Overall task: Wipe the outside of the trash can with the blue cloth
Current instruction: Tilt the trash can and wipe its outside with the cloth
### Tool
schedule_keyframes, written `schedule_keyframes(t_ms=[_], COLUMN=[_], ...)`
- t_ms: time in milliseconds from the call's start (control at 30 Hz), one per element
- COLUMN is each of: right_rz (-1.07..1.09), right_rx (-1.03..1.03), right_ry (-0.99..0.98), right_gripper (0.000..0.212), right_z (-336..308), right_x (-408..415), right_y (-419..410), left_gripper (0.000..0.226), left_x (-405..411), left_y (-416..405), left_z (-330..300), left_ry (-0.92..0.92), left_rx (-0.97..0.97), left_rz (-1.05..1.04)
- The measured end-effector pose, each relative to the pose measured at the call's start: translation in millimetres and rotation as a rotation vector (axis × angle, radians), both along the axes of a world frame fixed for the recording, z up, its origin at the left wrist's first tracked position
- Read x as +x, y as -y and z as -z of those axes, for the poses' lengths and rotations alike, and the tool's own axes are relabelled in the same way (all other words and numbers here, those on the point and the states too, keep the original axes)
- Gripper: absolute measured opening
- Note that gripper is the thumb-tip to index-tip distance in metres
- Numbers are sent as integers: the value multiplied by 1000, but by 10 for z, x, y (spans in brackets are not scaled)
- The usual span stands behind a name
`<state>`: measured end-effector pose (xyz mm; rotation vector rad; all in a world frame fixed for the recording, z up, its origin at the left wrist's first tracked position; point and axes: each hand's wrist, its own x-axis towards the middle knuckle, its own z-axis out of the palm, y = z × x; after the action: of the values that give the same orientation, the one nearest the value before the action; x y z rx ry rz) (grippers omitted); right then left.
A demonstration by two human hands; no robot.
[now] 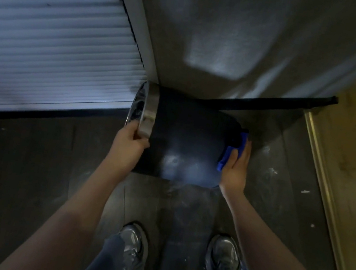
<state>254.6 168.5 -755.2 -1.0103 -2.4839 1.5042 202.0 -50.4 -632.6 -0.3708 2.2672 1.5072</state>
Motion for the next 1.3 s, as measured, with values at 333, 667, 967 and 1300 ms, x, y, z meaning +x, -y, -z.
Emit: schedule_keyframes(t_ms=[333, 667, 967, 1300], right_rz=[-22, -54, -14, -386], right_rx=[-43, -111, -42, 178], right_ry=[41, 33, 59, -248], right_gripper=[48, 42, 39, 46], right_z=[48, -25, -166, -973], right_x=[-113, -163, -155, -681], right_y=[-317, -49, 205, 1473], left_gripper=[27, 28, 26, 31], left_x=[320, 52, -121, -149], left_y=[27, 77, -23, -110], left_z=[81, 47, -80, -112], left_ry=[-10, -29, -3, 58], left_rx=[-134, -107, -223, -77], left_rz=[239, -39, 13, -128])
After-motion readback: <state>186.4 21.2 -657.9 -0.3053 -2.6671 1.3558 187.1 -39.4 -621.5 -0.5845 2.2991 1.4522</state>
